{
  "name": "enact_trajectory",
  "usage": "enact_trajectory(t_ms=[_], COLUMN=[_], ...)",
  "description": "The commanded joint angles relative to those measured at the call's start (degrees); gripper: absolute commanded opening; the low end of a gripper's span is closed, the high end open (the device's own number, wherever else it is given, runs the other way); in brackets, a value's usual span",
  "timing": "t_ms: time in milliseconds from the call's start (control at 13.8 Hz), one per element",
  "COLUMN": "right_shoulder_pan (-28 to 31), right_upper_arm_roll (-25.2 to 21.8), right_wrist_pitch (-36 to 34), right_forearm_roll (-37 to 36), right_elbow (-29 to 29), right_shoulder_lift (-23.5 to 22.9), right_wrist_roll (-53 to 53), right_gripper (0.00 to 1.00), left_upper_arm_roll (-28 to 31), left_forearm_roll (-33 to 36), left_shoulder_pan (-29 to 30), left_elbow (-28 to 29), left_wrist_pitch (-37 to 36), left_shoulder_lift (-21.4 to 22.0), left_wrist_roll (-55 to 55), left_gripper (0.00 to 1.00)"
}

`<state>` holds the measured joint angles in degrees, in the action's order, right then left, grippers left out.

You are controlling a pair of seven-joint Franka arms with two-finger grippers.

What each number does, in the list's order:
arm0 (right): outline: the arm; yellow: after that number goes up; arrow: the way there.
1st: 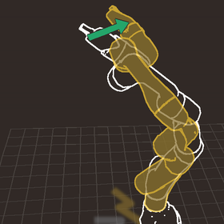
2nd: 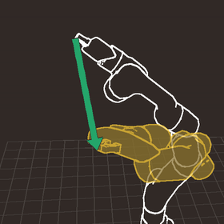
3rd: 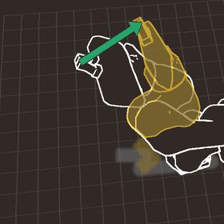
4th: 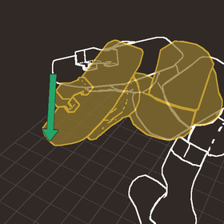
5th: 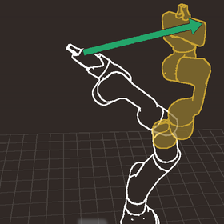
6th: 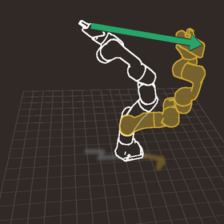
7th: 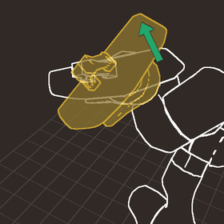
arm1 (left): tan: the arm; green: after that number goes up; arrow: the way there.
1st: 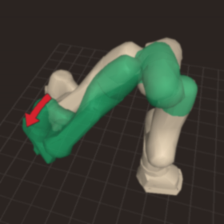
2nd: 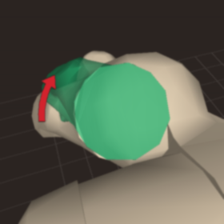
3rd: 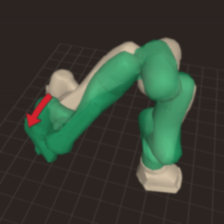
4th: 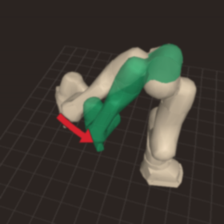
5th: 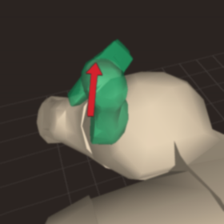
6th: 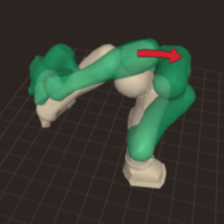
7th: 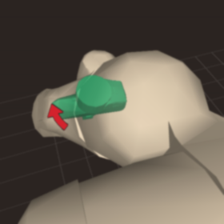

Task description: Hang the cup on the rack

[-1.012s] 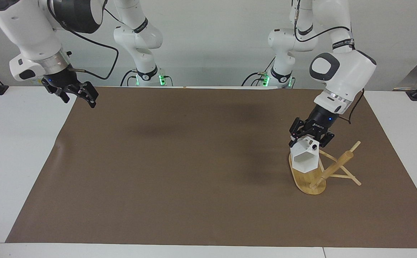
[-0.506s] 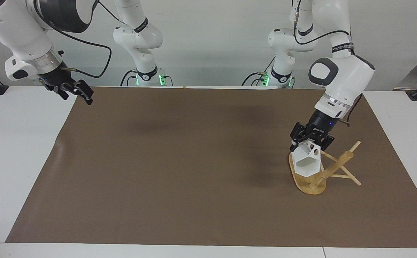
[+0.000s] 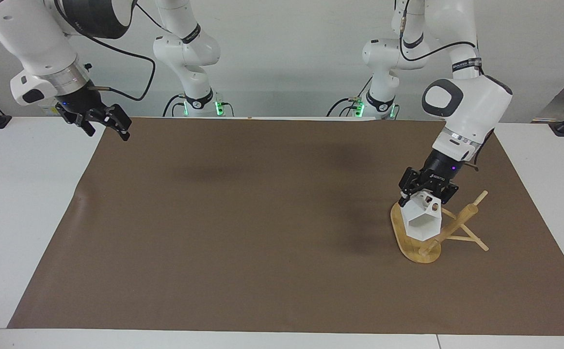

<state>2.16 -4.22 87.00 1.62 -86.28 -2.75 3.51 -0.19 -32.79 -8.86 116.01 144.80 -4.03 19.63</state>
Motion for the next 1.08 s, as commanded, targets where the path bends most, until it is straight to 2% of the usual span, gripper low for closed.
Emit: enact_trajectory(t_ms=[0,1012], right_shoulder_pan=[0.3,0.4], right_upper_arm_roll=[0.0,0.0], right_wrist_pitch=[0.5,0.5], right_forearm_roll=[0.9,0.9], right_elbow=[-1.7,-1.7], right_shoulder_lift=[1.3,1.3], right_wrist_roll=[-1.5,-1.5], right_gripper=[1.00,1.00], left_upper_arm_roll=[-0.2,-0.2], left_forearm_roll=[1.2,1.2], left_shoulder_pan=[0.0,1.0], left_elbow=[-0.1,1.1], left_wrist_pitch=[0.6,0.0], left_shoulder_lift=[-0.4,0.2], left_wrist_roll=[-2.7,-13.0], left_gripper=[0.00,0.00])
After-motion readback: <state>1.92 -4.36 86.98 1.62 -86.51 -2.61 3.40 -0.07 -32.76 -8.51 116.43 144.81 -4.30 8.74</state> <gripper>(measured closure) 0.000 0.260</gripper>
